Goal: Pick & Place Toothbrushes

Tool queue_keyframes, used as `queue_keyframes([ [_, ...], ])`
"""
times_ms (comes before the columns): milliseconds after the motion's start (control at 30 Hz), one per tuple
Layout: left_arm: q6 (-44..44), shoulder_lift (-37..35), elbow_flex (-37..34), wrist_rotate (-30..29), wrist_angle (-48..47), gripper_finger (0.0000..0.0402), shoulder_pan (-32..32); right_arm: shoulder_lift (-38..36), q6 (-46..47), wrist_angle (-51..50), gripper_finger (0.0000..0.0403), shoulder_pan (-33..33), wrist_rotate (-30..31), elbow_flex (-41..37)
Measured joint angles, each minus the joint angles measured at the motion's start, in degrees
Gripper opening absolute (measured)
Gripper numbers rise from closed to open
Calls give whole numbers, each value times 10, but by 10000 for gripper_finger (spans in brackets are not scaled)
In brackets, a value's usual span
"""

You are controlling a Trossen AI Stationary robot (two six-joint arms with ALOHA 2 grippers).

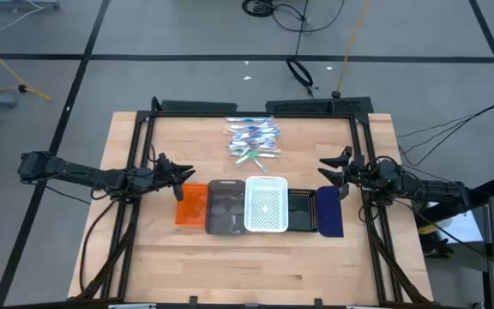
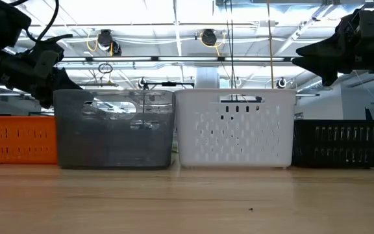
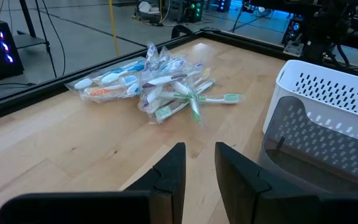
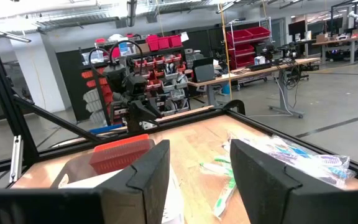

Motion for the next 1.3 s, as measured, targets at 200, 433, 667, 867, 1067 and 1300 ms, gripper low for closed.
queue_keyframes([
  [200, 0, 0, 0, 0, 0, 85, 0, 0, 0, 0, 160, 0, 0, 0],
  [433, 0, 0, 0, 0, 0, 85, 0, 0, 0, 1, 160, 0, 0, 0],
  [667, 0, 0, 0, 0, 3, 85, 0, 0, 0, 20, 160, 0, 0, 0],
  [867, 0, 0, 0, -1, 60, 85, 0, 0, 0, 114, 160, 0, 2, 0],
  [1067, 43, 0, 0, -21, 122, 85, 0, 9, -42, 160, 160, 0, 80, 0],
  [1300, 110, 0, 0, -51, 162, 85, 1, 89, -32, 257, 158, 0, 135, 17],
])
